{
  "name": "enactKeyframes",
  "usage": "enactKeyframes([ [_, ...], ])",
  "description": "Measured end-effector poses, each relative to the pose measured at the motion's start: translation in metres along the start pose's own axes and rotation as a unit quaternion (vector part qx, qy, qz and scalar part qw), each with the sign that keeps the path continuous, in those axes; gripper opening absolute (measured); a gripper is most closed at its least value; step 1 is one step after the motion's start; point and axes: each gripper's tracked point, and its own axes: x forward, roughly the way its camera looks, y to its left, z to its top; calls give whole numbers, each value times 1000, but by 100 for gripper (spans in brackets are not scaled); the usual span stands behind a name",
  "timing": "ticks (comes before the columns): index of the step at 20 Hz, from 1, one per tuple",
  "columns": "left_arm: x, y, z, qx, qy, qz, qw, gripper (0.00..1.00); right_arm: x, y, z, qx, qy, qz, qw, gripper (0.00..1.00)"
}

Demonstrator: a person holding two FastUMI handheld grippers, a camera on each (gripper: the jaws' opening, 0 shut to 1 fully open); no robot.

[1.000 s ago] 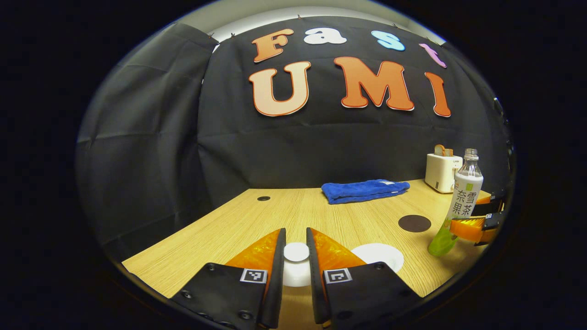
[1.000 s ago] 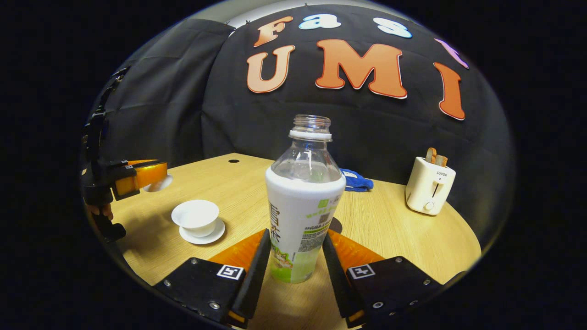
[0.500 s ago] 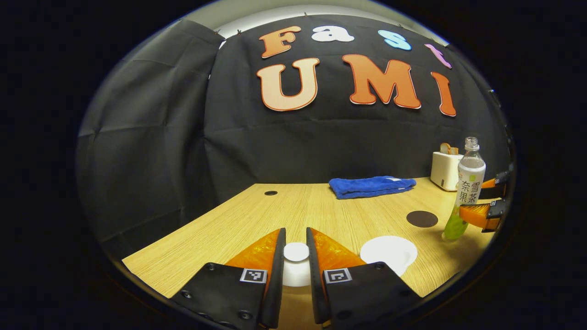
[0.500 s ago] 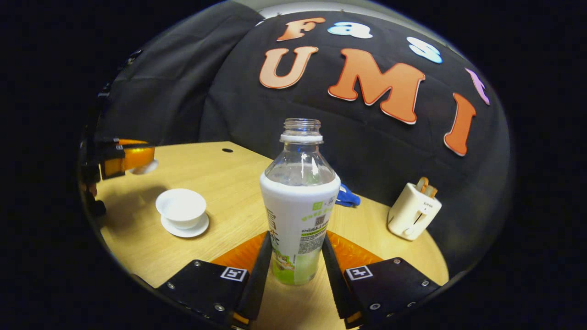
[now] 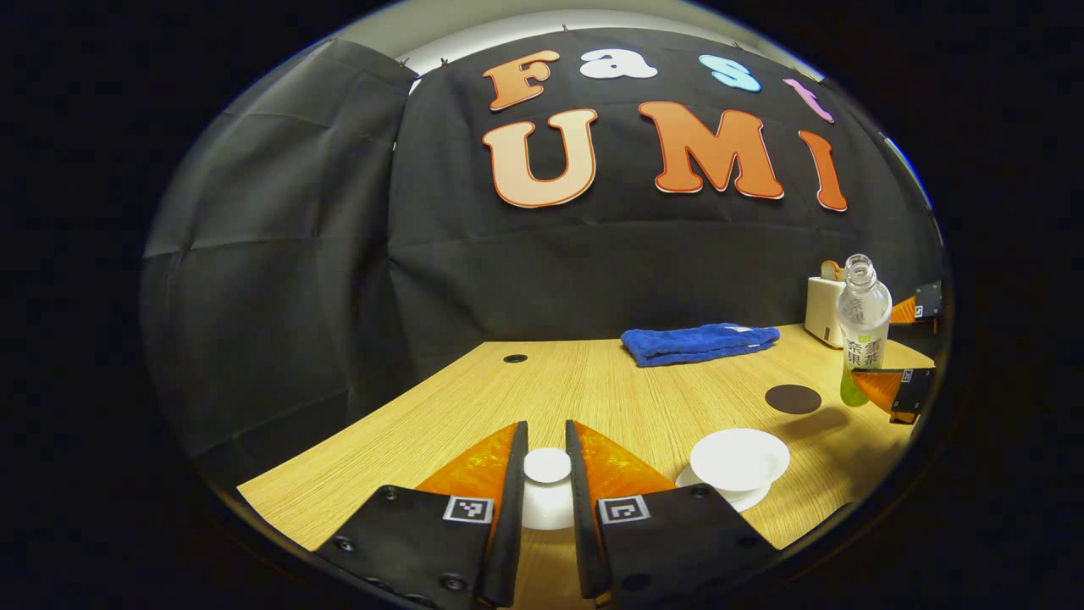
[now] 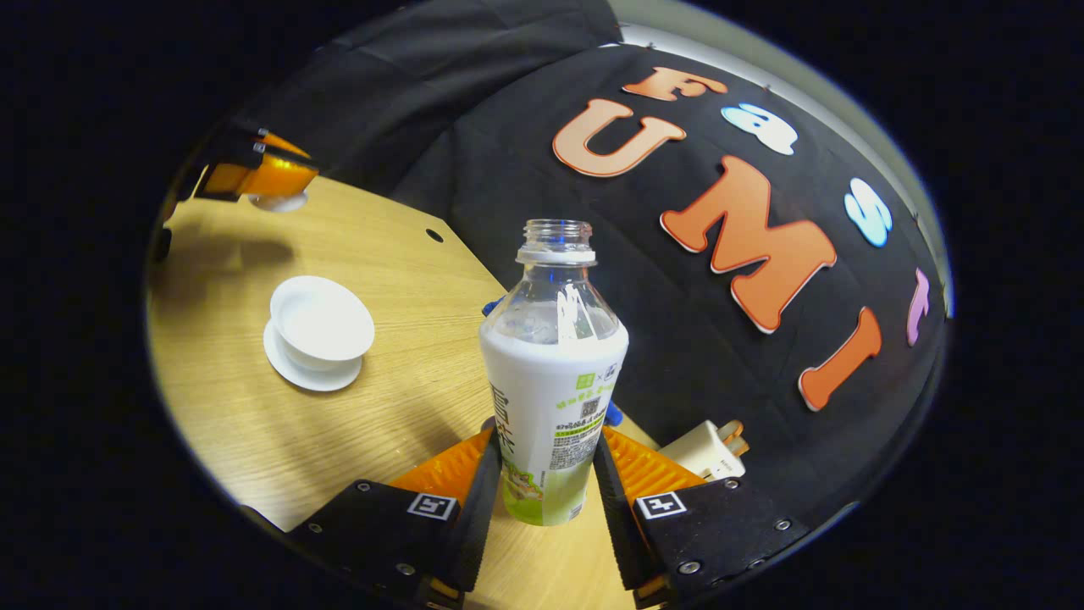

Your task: Open the teacup lid with one hand, grasp the water bottle and pour water into the teacup with the other hand; after pouring, place the water bottle on the coaster and then close the teacup lid.

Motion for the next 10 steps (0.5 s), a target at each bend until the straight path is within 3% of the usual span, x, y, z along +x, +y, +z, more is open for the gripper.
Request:
enactKeyframes([
  [5, -1, 10, 0, -3, -3, 3, 1000, 31, 4, 3, 4, -86, -8, -2, 996, 63],
  [10, -4, 21, -5, -5, 0, 8, 1000, 31, 2, 8, 12, -180, -28, -21, 983, 63],
])
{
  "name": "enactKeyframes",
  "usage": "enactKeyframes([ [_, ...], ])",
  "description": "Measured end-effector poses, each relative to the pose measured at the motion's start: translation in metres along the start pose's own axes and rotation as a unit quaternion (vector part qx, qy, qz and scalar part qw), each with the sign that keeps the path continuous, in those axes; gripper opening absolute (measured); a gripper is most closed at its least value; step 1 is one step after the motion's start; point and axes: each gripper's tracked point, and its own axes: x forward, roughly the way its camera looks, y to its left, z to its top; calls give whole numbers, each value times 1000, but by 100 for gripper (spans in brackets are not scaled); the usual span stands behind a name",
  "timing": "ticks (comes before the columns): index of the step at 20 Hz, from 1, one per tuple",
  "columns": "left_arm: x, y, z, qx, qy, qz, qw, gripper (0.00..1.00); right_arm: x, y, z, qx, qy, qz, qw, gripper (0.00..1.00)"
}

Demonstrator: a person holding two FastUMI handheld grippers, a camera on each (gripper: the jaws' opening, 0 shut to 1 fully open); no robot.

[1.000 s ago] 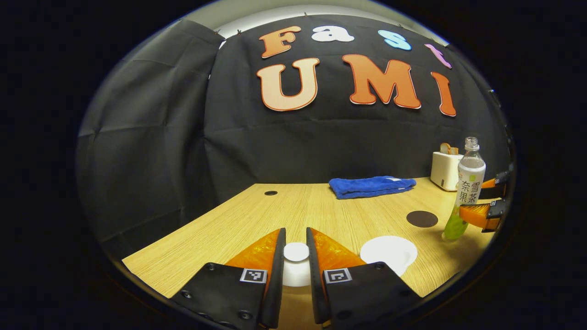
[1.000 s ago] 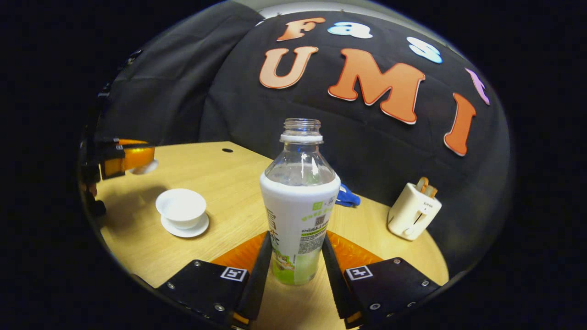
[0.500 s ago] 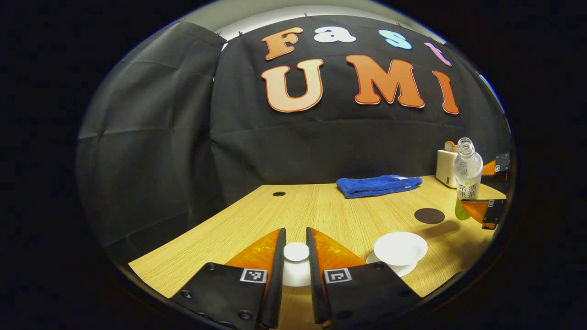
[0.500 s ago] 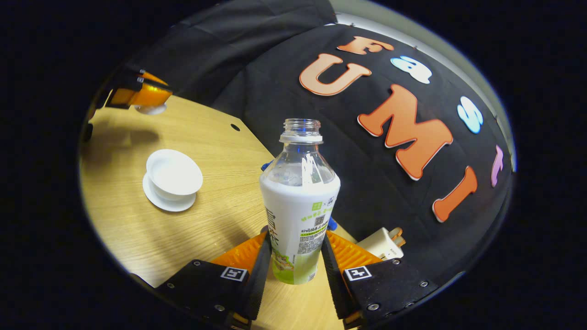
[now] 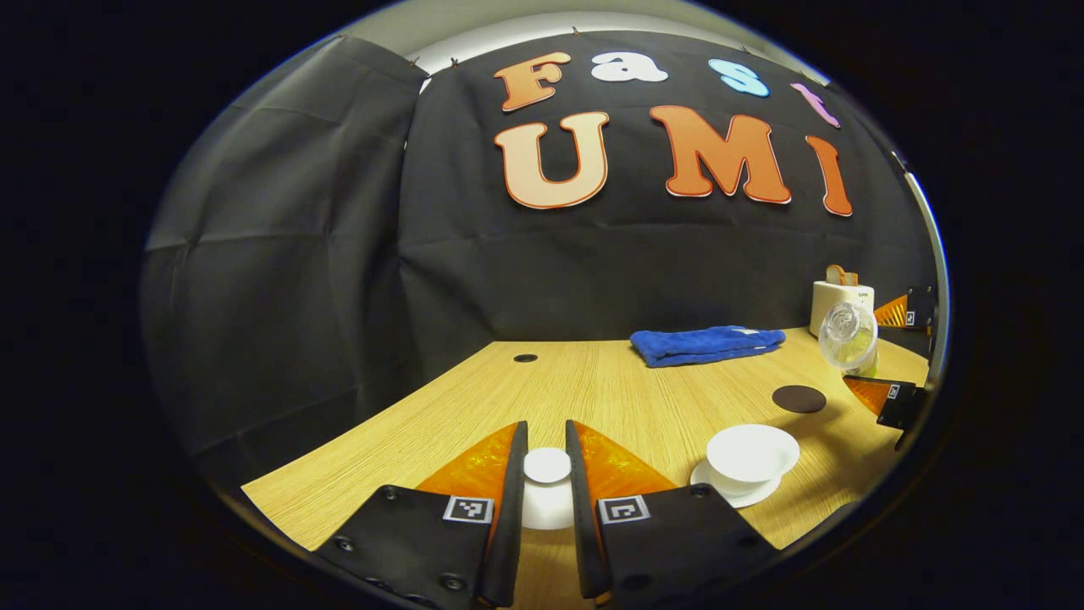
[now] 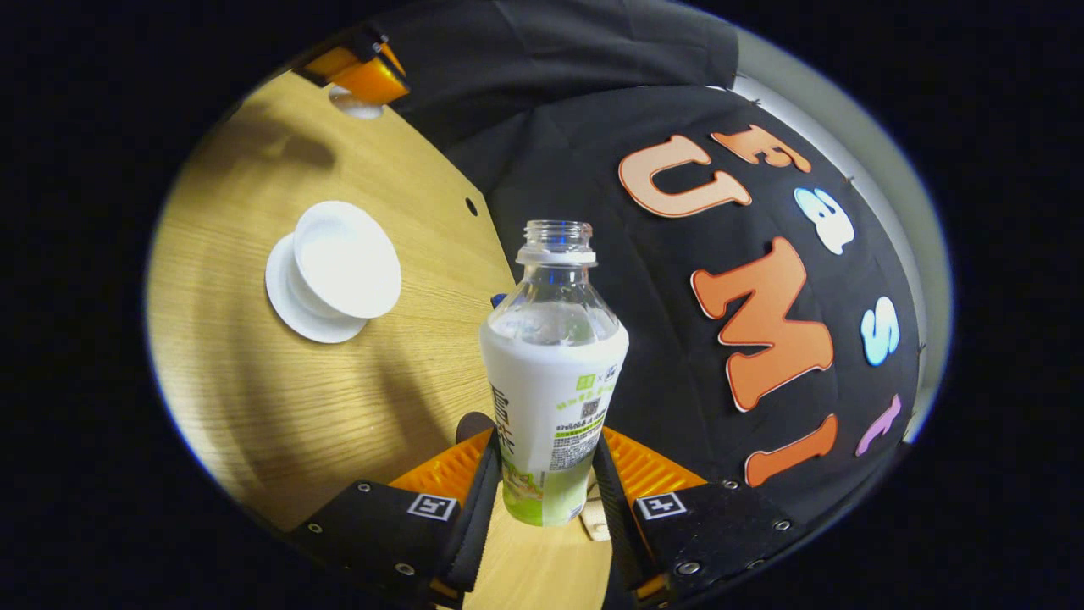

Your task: Open the teacup lid with one hand, grasp the water bottle and pour water into the teacup with the other hand; after pouring, place the water bottle on the coaster and then close the teacup lid.

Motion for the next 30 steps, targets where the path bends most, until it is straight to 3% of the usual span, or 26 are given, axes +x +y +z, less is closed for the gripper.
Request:
enactKeyframes([
  [7, -2, 19, 1, -4, -3, 10, 1000, 31, 2, -1, 4, -96, -21, -21, 995, 59],
  [8, -2, 20, 0, -4, -4, 10, 1000, 31, -1, 0, 7, -106, -24, -27, 994, 62],
  [15, -7, 25, 2, -1, -8, 11, 1000, 31, 1, -3, 9, -182, -32, -50, 982, 59],
  [17, -8, 25, 3, 1, -10, 10, 1000, 31, 3, -4, 8, -204, -32, -55, 977, 62],
  [30, -9, 34, -7, -7, 0, 15, 1000, 28, -3, -3, 11, -281, -49, -72, 956, 62],
])
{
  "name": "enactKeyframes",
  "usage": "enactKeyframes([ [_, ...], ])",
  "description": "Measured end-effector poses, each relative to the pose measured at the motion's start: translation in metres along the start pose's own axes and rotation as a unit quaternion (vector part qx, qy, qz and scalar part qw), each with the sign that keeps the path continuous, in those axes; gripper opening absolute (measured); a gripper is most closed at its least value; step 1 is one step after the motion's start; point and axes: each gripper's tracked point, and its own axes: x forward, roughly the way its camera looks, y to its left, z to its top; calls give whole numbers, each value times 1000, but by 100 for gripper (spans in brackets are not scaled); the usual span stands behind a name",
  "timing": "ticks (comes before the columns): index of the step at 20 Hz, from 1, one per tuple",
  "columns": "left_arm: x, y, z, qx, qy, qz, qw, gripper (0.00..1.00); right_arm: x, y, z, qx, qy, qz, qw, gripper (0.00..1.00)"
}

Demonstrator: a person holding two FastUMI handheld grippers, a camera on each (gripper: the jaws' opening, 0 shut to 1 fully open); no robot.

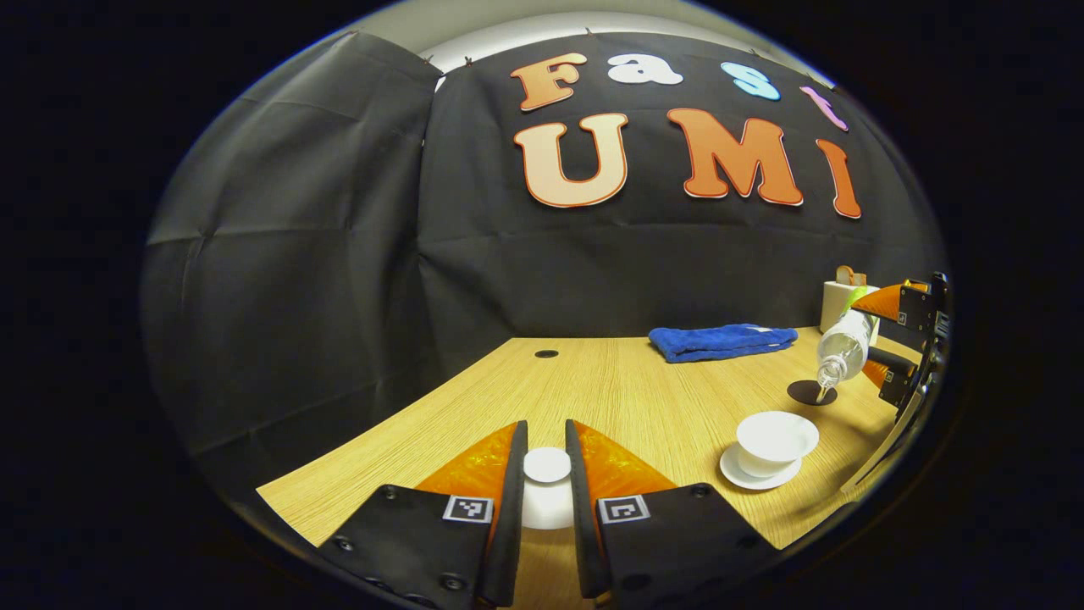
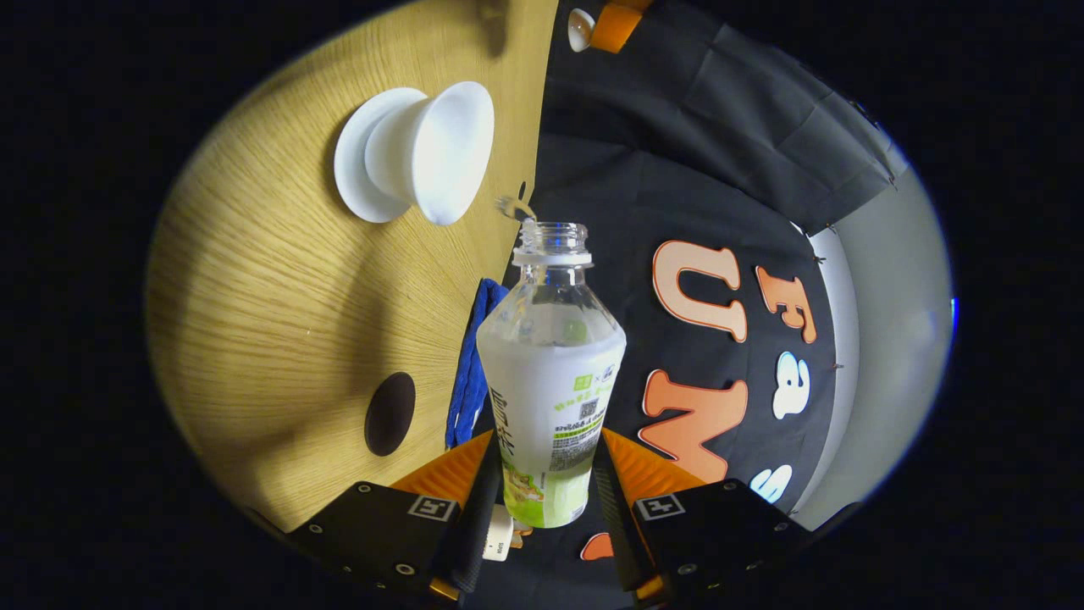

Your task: Open the teacup lid with one hand, grasp the water bottle and pour water into the teacup with the other hand; after pouring, place the water bottle on the coaster and then close the teacup lid.

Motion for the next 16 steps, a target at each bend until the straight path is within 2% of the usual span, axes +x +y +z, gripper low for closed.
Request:
enactKeyframes([
  [1, 0, 1, 0, 0, 0, 0, 1000, 31, 0, -1, -1, -3, -1, -2, 1000, 62],
  [3, 0, 1, 0, -2, -1, 0, 1000, 31, -2, -1, 0, -6, -2, -5, 1000, 65],
  [4, 0, 1, 0, -2, -1, 0, 1000, 31, -1, -2, 1, -8, -4, -7, 1000, 62],
  [11, -2, 1, 0, -4, 2, -3, 1000, 31, -2, -7, 4, -32, -10, -22, 999, 62],
  [12, -1, 1, -1, -4, 1, -3, 1000, 29, -2, -7, 4, -36, -11, -24, 999, 62],
  [16, -1, 1, 0, -3, 0, -4, 1000, 31, -3, -8, 6, -52, -14, -35, 998, 62],
])
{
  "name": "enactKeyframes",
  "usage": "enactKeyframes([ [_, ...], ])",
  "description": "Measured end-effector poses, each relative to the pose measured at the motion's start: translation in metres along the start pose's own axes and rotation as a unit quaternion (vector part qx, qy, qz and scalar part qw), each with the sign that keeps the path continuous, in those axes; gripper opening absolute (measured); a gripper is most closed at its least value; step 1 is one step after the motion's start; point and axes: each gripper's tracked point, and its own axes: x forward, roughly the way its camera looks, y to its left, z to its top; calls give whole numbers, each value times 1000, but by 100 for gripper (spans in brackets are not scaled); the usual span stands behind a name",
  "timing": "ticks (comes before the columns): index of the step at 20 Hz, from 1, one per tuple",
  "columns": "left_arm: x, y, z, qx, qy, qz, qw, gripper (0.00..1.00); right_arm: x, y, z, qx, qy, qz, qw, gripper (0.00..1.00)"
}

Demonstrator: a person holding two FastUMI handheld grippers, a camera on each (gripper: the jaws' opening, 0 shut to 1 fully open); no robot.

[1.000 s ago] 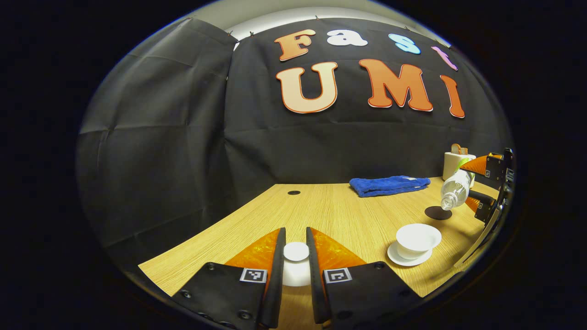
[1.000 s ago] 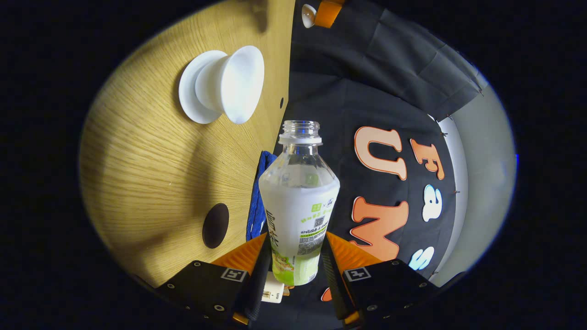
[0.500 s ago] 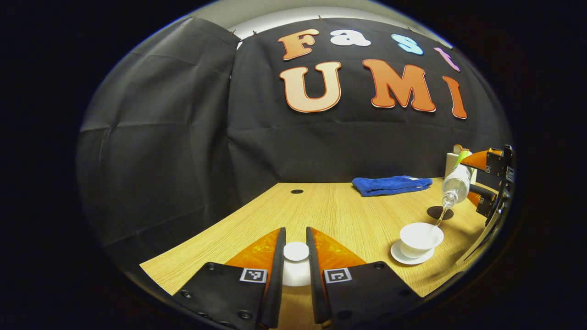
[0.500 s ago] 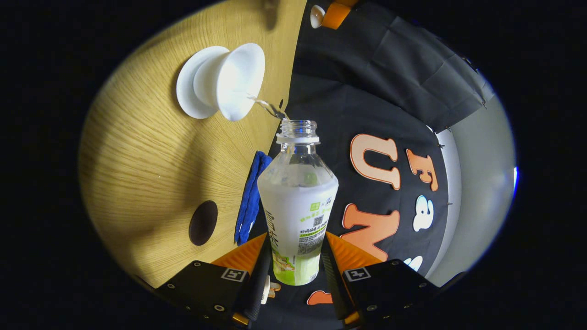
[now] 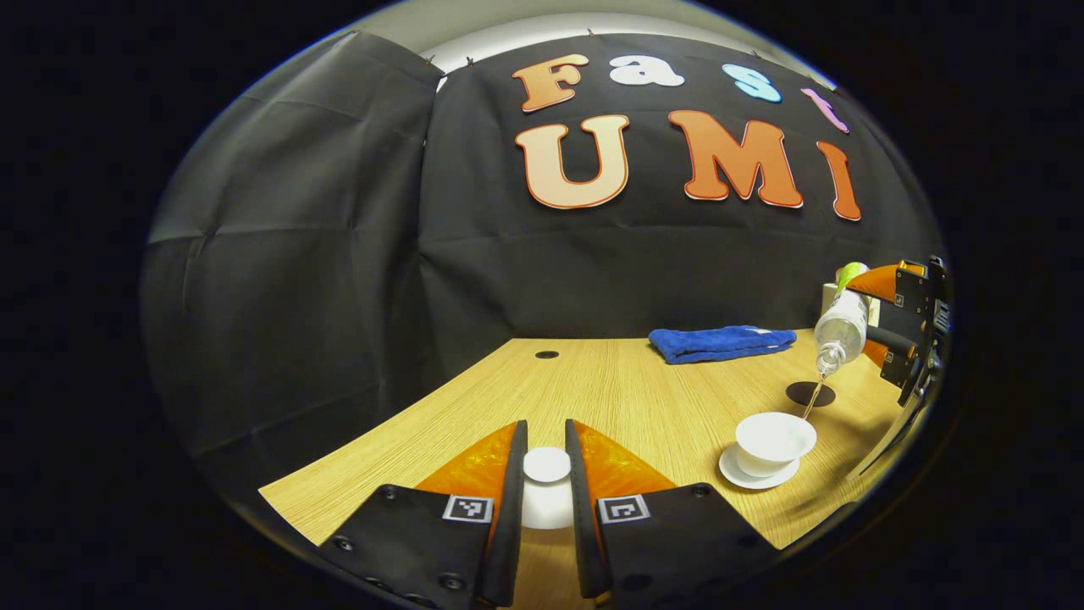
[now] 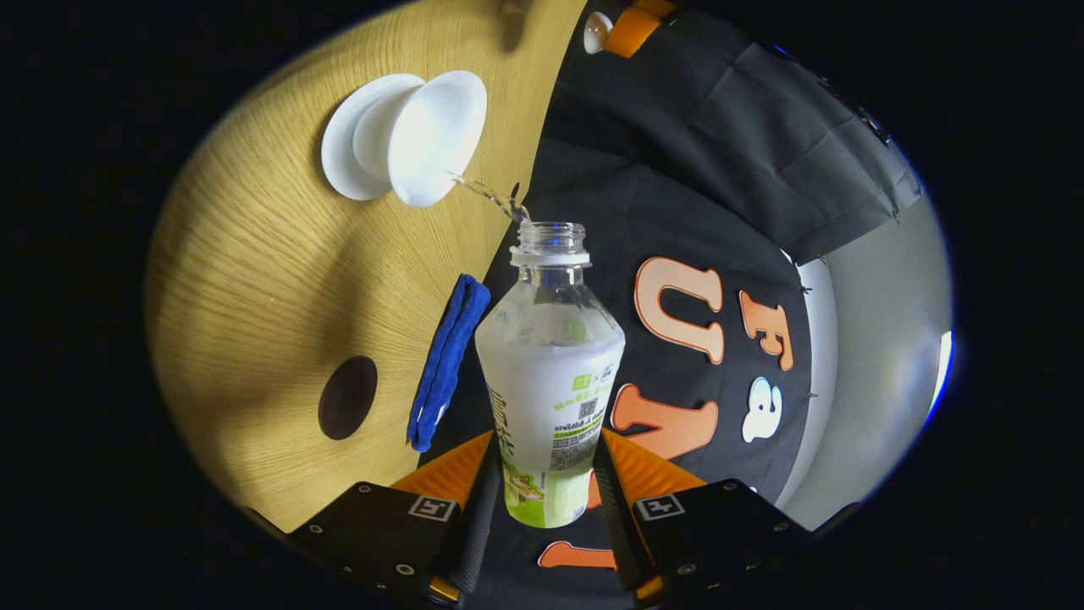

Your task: Open the teacup lid with one hand, grasp the water bottle and pour water into the teacup with the other hand; after pouring, place the water bottle on the coaster and then close the teacup lid.

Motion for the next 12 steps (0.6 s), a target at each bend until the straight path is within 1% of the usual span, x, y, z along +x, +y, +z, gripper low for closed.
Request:
enactKeyframes([
  [1, 0, 0, 0, 0, 1, 0, 1000, 31, -1, 0, 2, -3, -3, -2, 1000, 58],
  [2, 0, -1, -1, -1, 2, -1, 1000, 31, -2, 0, 2, -6, -5, -4, 1000, 62],
  [3, -1, -2, 0, -1, 2, -2, 1000, 31, -3, -1, 2, -11, -7, -6, 1000, 62],
  [4, -2, -1, 0, -1, 2, -2, 1000, 29, -2, -2, 3, -15, -9, -9, 1000, 62],
  [5, -2, -1, 0, 0, 1, -3, 1000, 31, -3, -2, 3, -19, -10, -13, 1000, 62],
  [6, -2, -2, 0, 0, 0, -4, 1000, 31, -4, -1, 4, -24, -10, -17, 1000, 62],
  [7, -2, -3, 1, -1, 0, -5, 1000, 29, -5, -1, 5, -29, -10, -22, 999, 62],
  [8, -2, -3, 1, -1, -1, -5, 1000, 29, -6, -3, 6, -35, -12, -26, 999, 62],
  [9, -2, -3, 0, -1, 0, -6, 1000, 31, -7, -3, 8, -42, -13, -29, 999, 62],
  [12, -3, -1, 0, 0, -1, -6, 1000, 31, -9, -4, 10, -65, -20, -39, 997, 62],
])
